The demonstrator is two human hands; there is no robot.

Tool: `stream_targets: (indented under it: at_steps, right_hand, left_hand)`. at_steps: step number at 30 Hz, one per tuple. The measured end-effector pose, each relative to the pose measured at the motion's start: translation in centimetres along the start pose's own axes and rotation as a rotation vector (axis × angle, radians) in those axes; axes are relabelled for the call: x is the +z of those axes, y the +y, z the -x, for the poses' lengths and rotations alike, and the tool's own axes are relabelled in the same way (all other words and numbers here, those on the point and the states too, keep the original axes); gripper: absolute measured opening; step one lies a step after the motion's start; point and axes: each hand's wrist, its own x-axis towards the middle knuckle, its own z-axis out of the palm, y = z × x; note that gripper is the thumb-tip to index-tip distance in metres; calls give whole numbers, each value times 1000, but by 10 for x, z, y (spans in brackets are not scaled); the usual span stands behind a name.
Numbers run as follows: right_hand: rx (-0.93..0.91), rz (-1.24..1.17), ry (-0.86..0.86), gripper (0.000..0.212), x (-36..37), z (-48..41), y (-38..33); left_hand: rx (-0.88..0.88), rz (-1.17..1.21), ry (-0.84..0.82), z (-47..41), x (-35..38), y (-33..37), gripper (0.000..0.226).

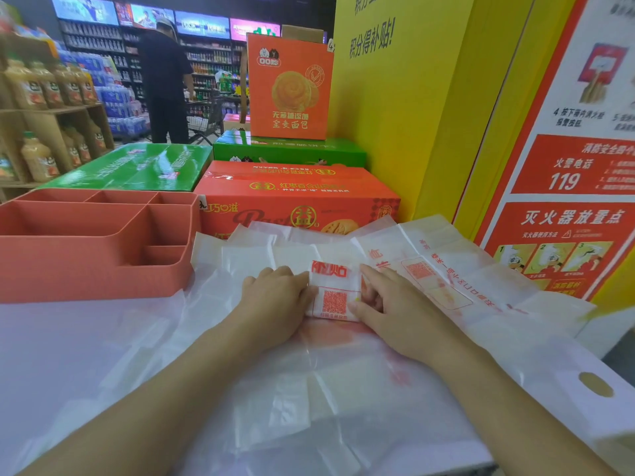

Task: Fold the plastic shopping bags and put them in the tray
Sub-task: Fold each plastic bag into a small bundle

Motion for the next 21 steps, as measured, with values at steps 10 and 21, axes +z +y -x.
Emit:
stream_targets:
  at_steps: [10,21]
  right_hand:
    - [-138,278,-128,48,6,-2,-3]
    - [-48,402,-301,53,4,-6,2]
  left_hand:
    - [206,-131,102,-1,3,0,36]
    - [163,-255,-128,2,2,2,52]
